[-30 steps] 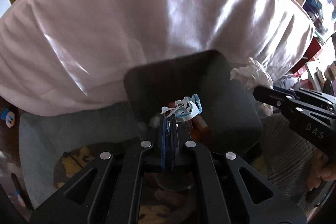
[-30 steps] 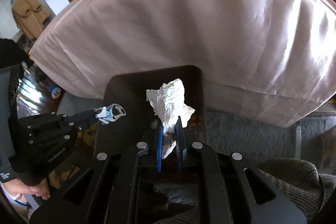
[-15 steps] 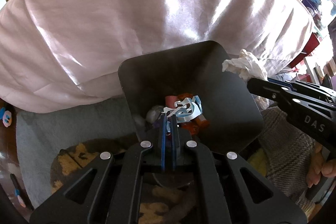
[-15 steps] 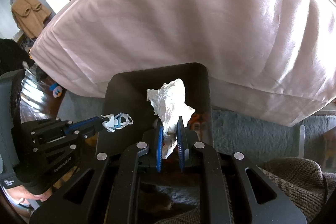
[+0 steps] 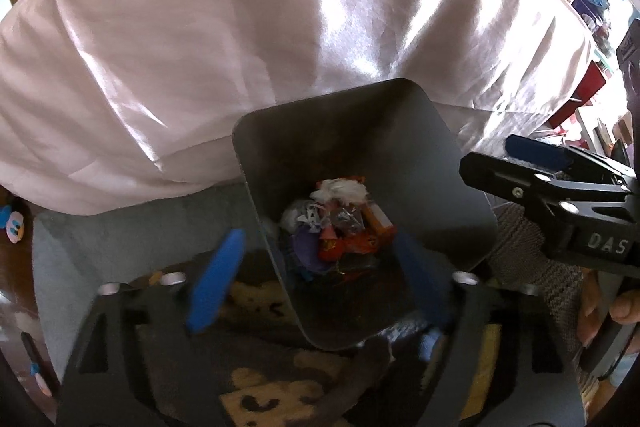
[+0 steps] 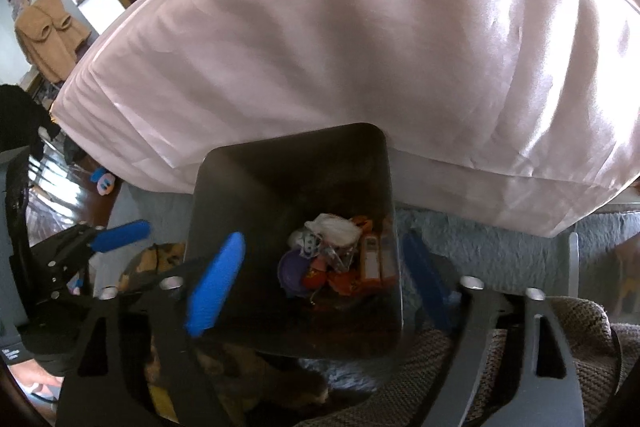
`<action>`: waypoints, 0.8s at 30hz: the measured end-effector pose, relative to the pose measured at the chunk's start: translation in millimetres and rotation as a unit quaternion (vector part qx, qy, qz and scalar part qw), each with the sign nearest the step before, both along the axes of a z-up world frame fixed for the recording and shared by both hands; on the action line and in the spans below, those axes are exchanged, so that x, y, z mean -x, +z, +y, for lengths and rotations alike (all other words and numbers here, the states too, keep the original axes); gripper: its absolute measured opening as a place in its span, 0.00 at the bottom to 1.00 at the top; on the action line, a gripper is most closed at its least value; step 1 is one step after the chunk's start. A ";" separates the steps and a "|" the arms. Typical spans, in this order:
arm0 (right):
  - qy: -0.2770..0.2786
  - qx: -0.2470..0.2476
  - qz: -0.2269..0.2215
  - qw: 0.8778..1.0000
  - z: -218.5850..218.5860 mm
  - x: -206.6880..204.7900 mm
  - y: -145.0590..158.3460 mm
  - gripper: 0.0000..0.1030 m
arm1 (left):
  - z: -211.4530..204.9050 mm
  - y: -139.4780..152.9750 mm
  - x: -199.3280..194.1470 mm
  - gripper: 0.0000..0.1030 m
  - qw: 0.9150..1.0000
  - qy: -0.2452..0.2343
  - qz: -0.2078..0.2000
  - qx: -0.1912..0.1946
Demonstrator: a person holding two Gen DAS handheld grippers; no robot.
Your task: Collect trash
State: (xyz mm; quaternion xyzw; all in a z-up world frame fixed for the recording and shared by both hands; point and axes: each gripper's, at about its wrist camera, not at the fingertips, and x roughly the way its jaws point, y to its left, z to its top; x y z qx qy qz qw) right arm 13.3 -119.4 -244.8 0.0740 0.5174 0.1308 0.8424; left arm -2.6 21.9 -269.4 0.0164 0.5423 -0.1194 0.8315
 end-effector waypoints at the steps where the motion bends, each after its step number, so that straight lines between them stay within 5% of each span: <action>1: -0.001 0.001 0.000 1.000 -0.1 -0.5 0.4 0.95 | 0.0 1.4 0.9 0.91 1.000 -0.001 -0.003 -0.006; 10: -0.009 -0.015 -0.004 1.000 -6.1 -1.8 10.9 0.97 | 4.4 15.3 0.7 0.92 1.000 -0.009 -0.011 -0.019; 18: -0.043 -0.008 -0.124 0.991 -20.2 7.7 88.7 0.97 | 18.2 75.4 -3.1 0.92 0.995 0.022 -0.097 -0.025; 24: -0.073 0.026 -0.195 0.978 -24.4 23.1 137.9 0.97 | 20.8 132.8 0.2 0.92 0.983 0.038 -0.176 -0.017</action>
